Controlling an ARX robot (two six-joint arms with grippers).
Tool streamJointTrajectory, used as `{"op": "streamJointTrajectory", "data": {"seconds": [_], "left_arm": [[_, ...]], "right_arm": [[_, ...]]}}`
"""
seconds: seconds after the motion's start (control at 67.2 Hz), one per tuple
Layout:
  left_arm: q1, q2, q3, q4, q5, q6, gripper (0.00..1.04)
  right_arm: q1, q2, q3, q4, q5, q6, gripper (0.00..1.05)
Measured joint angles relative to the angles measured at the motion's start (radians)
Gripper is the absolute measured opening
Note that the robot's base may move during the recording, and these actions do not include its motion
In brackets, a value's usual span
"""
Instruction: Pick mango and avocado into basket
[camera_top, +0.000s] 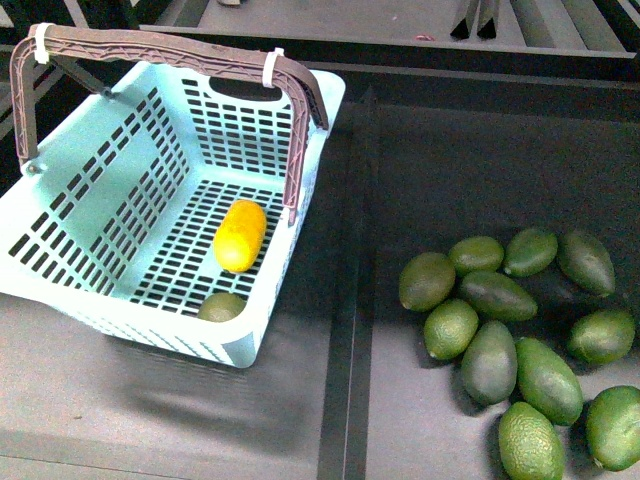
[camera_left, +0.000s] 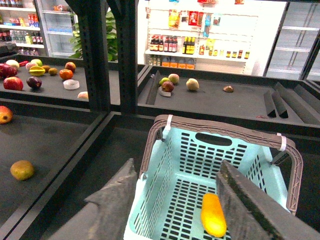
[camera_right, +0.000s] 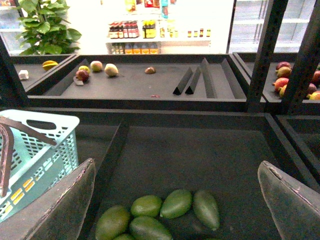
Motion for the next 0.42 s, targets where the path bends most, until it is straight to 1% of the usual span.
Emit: {"op": "streamJointTrajectory", "data": {"seconds": [0.089, 0.119, 0.149, 0.164, 0.178, 0.223, 0.416], "left_arm": [[0.000, 0.000, 0.000, 0.000, 0.000, 0.000, 0.78], [0.000, 0.000, 0.000, 0.000, 0.000, 0.000, 0.84], [0.000, 0.000, 0.000, 0.000, 0.000, 0.000, 0.94], [0.000, 0.000, 0.000, 0.000, 0.000, 0.000, 0.97], [0.000, 0.000, 0.000, 0.000, 0.000, 0.002, 0.98], [0.000, 0.000, 0.000, 0.000, 0.000, 0.001, 0.96], [0.000, 0.000, 0.000, 0.000, 0.000, 0.002, 0.96]], "right_arm": [[0.000, 0.000, 0.000, 0.000, 0.000, 0.000, 0.96], [0.000, 0.000, 0.000, 0.000, 0.000, 0.000, 0.96], [0.000, 0.000, 0.000, 0.000, 0.000, 0.000, 0.96], [0.000, 0.000, 0.000, 0.000, 0.000, 0.000, 0.96], [0.000, 0.000, 0.000, 0.000, 0.000, 0.000, 0.96], [0.000, 0.000, 0.000, 0.000, 0.000, 0.000, 0.96], [0.000, 0.000, 0.000, 0.000, 0.000, 0.000, 0.96]]}}
